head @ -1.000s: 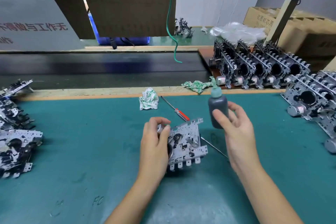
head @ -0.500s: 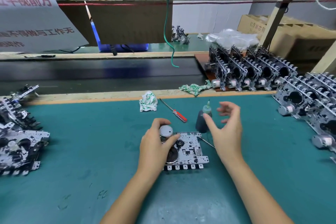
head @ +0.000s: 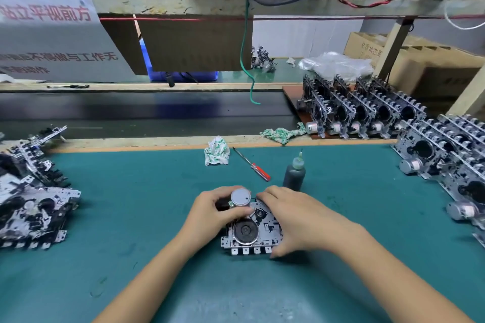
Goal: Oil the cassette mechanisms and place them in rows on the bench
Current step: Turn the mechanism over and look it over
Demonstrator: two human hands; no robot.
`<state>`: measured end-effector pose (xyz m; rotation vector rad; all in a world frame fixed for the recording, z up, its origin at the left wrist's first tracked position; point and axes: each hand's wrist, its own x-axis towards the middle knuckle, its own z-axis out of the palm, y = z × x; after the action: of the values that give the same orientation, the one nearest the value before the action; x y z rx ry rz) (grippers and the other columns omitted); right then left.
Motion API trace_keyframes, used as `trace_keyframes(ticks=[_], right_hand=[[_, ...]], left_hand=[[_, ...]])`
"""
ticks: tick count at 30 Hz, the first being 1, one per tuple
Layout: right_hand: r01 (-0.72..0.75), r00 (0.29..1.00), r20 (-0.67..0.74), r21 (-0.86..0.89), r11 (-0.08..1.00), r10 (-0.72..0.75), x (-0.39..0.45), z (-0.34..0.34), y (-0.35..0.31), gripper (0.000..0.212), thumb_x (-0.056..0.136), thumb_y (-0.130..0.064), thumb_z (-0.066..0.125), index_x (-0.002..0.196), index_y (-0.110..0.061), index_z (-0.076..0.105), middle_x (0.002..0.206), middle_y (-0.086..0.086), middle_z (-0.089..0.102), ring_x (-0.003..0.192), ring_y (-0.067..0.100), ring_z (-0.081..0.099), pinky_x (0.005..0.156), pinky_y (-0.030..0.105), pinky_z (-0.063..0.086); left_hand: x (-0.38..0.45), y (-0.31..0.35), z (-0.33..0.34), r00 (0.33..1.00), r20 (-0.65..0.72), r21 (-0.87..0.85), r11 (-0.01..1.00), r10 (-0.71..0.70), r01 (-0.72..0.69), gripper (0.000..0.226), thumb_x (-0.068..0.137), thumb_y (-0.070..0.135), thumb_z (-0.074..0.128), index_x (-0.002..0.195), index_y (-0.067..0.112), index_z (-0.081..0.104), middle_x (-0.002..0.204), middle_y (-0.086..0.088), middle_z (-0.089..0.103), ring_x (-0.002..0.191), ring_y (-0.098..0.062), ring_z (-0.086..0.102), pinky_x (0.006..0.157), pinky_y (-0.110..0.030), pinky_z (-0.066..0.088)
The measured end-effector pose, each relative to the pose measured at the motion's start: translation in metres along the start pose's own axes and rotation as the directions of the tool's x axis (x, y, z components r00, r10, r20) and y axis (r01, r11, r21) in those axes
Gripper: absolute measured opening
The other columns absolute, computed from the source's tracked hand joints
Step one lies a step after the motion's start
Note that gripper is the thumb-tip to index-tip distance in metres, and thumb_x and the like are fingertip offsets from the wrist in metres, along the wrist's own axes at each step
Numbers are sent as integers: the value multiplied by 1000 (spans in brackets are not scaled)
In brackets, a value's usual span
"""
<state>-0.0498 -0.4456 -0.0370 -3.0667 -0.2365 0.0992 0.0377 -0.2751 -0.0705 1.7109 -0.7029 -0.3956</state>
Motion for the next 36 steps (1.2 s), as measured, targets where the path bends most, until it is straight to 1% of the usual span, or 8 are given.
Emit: trace_keyframes(ticks=[5, 12, 18, 21, 25, 28, 31, 36], right_hand=[[46, 998, 21, 368, 929, -58, -14, -16, -12, 74, 53, -61, 78, 116, -27, 55, 111, -12, 61, 102, 9, 56, 90, 29, 46], [-17, 981, -10, 990, -138, -193, -23, 0, -45, 77, 51, -63, 82, 105, -12, 62, 107, -1, 71, 100, 6, 62, 90, 23, 49], [33, 944, -168, 905, 425, 284, -19, 7, -30, 26, 68, -58, 64, 71, -33, 72, 71, -18, 67, 70, -1, 57, 69, 21, 46], [-381, 832, -246, 399, 834, 497, -24, 7, -4, 31, 84, -65, 45, 86, -35, 55, 77, -17, 55, 78, 5, 52, 62, 29, 36], [-591, 806, -43, 13, 807, 591, -21, 25, 17, 21, 96, -42, 40, 101, -22, 43, 103, -7, 50, 103, 16, 48, 75, 31, 43], [-411, 901, 22, 361, 837, 433, -22, 25, 23, 13, 101, -32, 36, 89, -26, 35, 75, -7, 58, 68, 16, 52, 62, 30, 40], [-163, 964, 55, 894, 416, 259, -18, 15, 15, 15, 100, -24, 41, 86, -21, 40, 46, -1, 51, 37, 13, 32, 42, 20, 30], [-253, 967, 242, 942, 219, 76, -17, 18, -1, 42, 98, -32, 43, 61, -17, 55, 36, -3, 40, 32, 8, 23, 35, 15, 21]], left_hand=[[-10, 14, -15, 990, 67, -216, 966, -128, 139, 32, 76, 53, 63, 86, 26, 77, 89, 3, 75, 84, -8, 68, 78, -24, 52], [-19, 6, 1, 842, 501, -729, 427, -201, 535, 128, 53, 95, 47, 127, -10, 47, 102, 9, 30, 88, -22, 20, 80, -36, 6], [-23, 8, -1, 887, 460, -860, 265, 30, 437, 109, 71, 81, 47, 142, -2, 37, 149, -21, 34, 137, -33, 36, 114, -48, 26], [-20, -4, -1, 917, 367, -882, 254, -157, 396, 102, 68, 80, 50, 132, 1, 52, 141, -25, 44, 126, -41, 47, 104, -52, 41], [-16, -8, 2, 894, 392, -858, 265, -217, 440, 90, 70, 70, 48, 126, 0, 59, 135, -28, 50, 119, -45, 53, 96, -53, 47], [-16, -11, 4, 858, 440, -809, 299, -265, 507, 90, 73, 71, 46, 127, 0, 58, 134, -28, 50, 117, -44, 54, 101, -53, 42], [-14, -14, 7, 834, 447, -777, 321, -323, 541, 88, 79, 72, 37, 126, 1, 59, 133, -28, 51, 113, -41, 58, 101, -49, 42], [-11, -19, 8, 814, 447, -760, 321, -371, 564, 81, 81, 71, 35, 116, 5, 68, 128, -21, 58, 111, -32, 62, 98, -43, 44]])
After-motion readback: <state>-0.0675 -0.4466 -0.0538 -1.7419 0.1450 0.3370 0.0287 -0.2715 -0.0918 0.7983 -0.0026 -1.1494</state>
